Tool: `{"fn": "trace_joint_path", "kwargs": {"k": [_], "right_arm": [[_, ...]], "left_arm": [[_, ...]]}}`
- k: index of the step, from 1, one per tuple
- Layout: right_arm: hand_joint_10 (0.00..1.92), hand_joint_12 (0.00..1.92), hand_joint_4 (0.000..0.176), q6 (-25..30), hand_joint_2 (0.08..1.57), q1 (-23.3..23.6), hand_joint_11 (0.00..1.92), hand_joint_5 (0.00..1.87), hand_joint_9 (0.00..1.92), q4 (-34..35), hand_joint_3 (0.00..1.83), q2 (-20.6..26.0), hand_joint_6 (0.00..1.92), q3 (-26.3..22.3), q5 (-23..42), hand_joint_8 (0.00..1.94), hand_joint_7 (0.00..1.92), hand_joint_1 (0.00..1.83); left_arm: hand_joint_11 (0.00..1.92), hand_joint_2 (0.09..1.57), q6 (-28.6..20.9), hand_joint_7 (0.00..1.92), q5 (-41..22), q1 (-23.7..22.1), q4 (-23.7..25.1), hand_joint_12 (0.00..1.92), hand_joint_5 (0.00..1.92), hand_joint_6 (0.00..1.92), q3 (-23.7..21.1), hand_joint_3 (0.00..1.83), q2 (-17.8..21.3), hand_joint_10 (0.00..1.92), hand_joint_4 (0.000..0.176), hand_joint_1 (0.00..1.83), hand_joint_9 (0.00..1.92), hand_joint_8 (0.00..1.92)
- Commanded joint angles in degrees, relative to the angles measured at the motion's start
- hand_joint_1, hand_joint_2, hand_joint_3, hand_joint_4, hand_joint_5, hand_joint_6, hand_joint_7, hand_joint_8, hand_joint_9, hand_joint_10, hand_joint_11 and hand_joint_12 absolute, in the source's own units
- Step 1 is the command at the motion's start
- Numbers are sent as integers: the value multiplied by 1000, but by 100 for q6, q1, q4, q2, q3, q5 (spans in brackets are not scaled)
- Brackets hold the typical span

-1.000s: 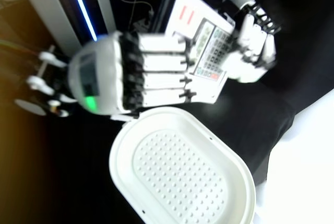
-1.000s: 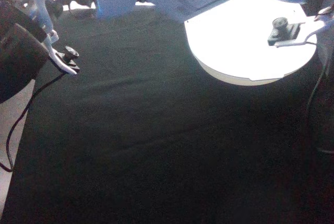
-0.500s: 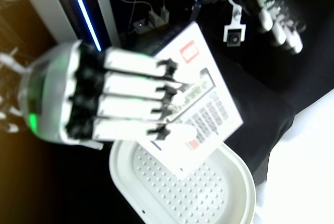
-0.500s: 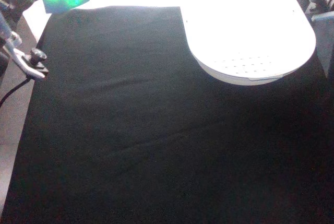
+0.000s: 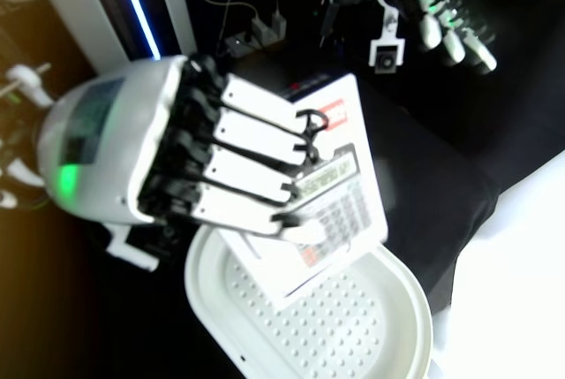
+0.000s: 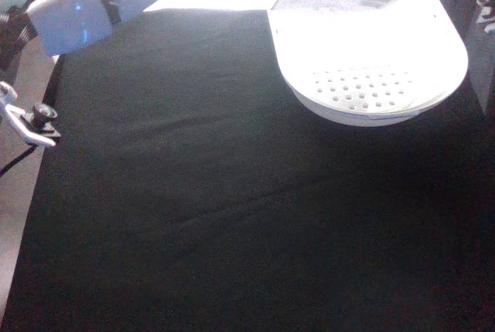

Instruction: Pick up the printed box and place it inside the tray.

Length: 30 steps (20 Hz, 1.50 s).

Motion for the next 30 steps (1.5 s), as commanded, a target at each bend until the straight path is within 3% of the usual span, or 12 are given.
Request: {"fn": "trace_joint_path", "kwargs": {"k": [1,5,7,9,16,17,18,19,20,22,28,30], "right_arm": [[1158,1598,0,-108,1045,93,1037,1133,1171,186,13,43,667,13,556,1171,1038,1205],[1206,1508,0,-311,1085,129,1018,1020,1125,169,1,43,724,19,499,1090,1082,1274],[1312,1628,0,-430,1112,151,947,1015,1063,154,2,53,692,29,498,1252,994,1263],[1293,1593,0,-1105,1117,217,842,1018,963,105,0,49,742,20,498,1264,967,1256],[1393,1709,0,-1847,1145,242,778,912,818,275,0,3,819,-11,260,1312,957,1255],[821,1495,0,-2019,957,242,343,577,520,333,0,1,406,-41,207,538,632,935],[258,786,137,-2062,768,241,68,115,142,369,0,1,107,-50,195,127,151,720],[51,244,168,-2062,694,239,13,22,28,389,0,11,21,-62,187,25,29,604],[1,9,176,-2062,653,238,0,0,0,426,0,14,0,-62,178,0,0,497],[0,1,176,-2062,662,237,0,0,0,438,0,11,0,-64,151,0,0,488],[0,0,176,-2062,679,236,0,0,0,434,0,138,0,-218,149,0,0,475],[0,0,176,-2062,647,236,0,0,0,434,0,139,0,-226,149,0,0,514]], "left_arm": [[1,1051,-17,205,-772,-2,-76,0,216,0,-5,0,52,8,88,0,64,11],[0,1052,-21,235,-863,163,-204,0,189,8,-54,0,53,23,74,0,110,14],[0,1063,-24,212,-924,265,-292,0,183,4,-68,3,58,19,55,0,107,2],[0,1061,-44,222,-1089,409,-438,0,213,15,-82,1,37,19,63,0,114,9],[0,1102,-228,269,-1183,616,-532,0,283,12,-92,4,44,15,66,0,138,4],[0,1097,-228,250,-1212,669,-570,0,259,2,-92,1,32,5,69,0,118,0],[0,1095,-228,247,-1243,710,-604,0,252,0,-96,0,24,0,78,0,107,0],[0,1092,-229,250,-1264,737,-635,0,257,3,-107,0,22,2,82,0,109,2],[0,1085,-241,269,-1271,738,-649,0,266,6,-114,0,23,0,99,0,106,9],[0,1093,-257,274,-1267,738,-649,0,278,11,-114,0,27,0,98,0,103,10],[0,1124,-256,302,-1239,779,-672,0,328,0,-121,4,10,6,72,0,90,2],[0,1104,-253,280,-1240,788,-673,0,304,0,-115,0,14,10,115,0,101,0]]}}
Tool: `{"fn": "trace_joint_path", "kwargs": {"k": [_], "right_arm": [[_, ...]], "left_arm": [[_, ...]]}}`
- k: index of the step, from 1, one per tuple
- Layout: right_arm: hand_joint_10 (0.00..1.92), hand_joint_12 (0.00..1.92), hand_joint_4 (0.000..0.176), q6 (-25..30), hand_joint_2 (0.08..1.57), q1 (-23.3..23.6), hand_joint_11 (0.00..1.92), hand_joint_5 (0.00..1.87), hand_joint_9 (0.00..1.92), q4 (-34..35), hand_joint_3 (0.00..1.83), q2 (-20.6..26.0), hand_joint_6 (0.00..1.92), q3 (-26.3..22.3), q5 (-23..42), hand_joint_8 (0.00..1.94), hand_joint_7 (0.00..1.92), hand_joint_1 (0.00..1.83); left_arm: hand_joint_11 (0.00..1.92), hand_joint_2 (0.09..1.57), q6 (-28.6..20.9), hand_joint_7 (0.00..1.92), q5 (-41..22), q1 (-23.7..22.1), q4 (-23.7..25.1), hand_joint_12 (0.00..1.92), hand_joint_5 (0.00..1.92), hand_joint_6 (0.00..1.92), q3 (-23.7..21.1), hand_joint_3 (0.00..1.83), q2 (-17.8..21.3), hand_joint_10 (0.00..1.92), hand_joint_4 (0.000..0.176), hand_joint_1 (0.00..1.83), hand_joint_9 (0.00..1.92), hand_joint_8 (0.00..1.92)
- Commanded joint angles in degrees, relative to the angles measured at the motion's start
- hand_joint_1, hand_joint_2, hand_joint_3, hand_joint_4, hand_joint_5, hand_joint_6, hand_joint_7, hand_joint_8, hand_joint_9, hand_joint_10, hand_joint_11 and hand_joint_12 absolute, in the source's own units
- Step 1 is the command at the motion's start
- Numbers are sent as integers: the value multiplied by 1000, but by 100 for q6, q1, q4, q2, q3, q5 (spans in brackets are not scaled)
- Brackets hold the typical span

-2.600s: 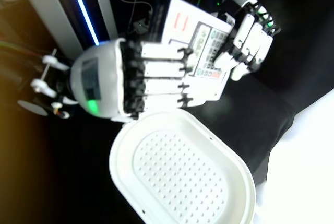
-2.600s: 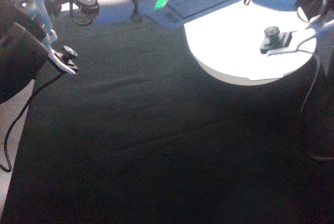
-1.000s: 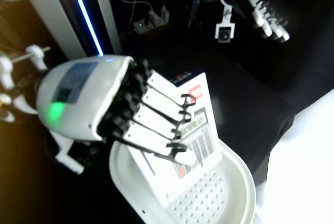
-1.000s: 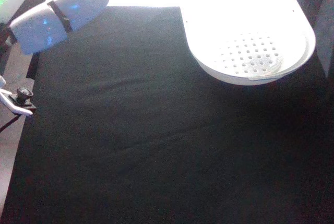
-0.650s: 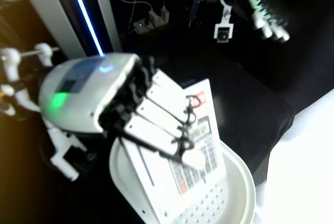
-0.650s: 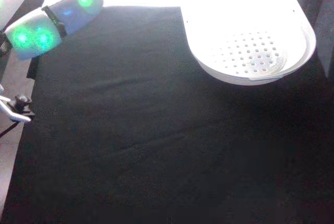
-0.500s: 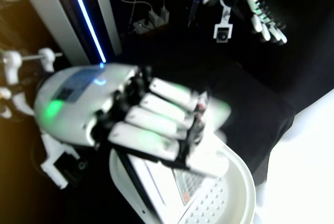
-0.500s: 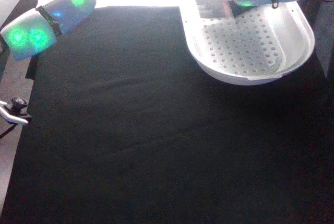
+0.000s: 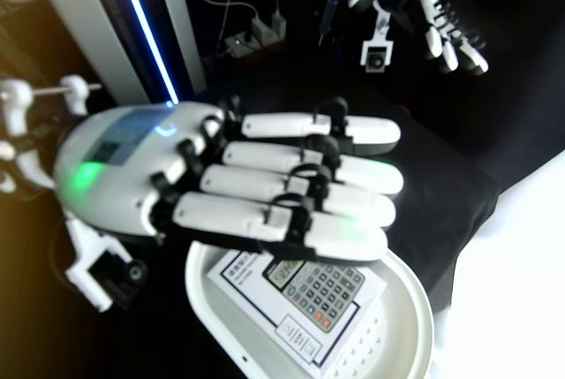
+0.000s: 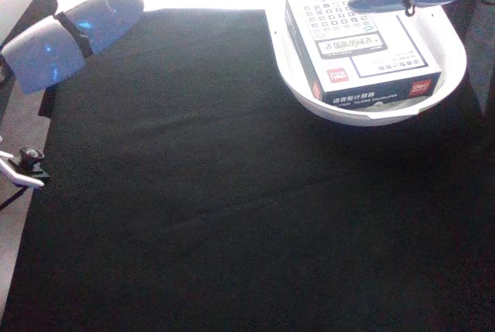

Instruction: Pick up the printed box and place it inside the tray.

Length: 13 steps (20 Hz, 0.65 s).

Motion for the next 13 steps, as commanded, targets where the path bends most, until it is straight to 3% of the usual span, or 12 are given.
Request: {"fn": "trace_joint_path", "kwargs": {"k": [1,3,4,5,8,11,12,13], "right_arm": [[0,0,176,-18,626,85,0,0,0,103,0,68,0,-25,670,0,0,541],[0,0,176,-18,616,85,0,0,0,104,0,87,0,-54,673,0,0,548],[0,0,176,-18,620,85,0,0,0,105,0,98,0,-73,674,0,0,580],[0,0,176,-17,609,85,0,0,0,105,0,115,0,-92,675,0,0,648],[0,0,176,-8,603,85,0,0,0,109,0,231,0,-201,698,0,0,667],[0,0,176,78,605,85,0,0,0,107,0,363,0,-338,867,0,0,636],[0,0,176,216,615,52,0,0,0,90,0,391,0,-363,992,0,0,696],[0,0,176,657,632,-83,0,0,0,82,0,415,0,-345,1310,0,0,631]], "left_arm": [[0,1101,-45,282,-681,-27,-15,0,291,0,21,0,28,11,117,0,106,1],[0,1101,-43,270,-711,-28,-12,0,279,0,15,0,58,4,108,0,91,0],[0,1092,-43,218,-728,-28,-13,0,263,0,14,0,72,0,144,0,43,0],[0,1072,-42,184,-751,-28,-17,0,222,0,14,0,92,0,160,0,19,0],[0,1050,-12,108,-806,-28,-18,0,129,0,-34,0,186,0,160,26,0,0],[0,1005,213,56,-947,-28,-18,0,7,0,-198,0,358,0,174,69,0,0],[0,994,267,56,-981,-26,-17,0,0,0,-240,0,397,0,176,142,0,1],[0,986,334,62,-1049,-24,19,0,13,5,-309,0,455,0,176,196,0,3]]}}
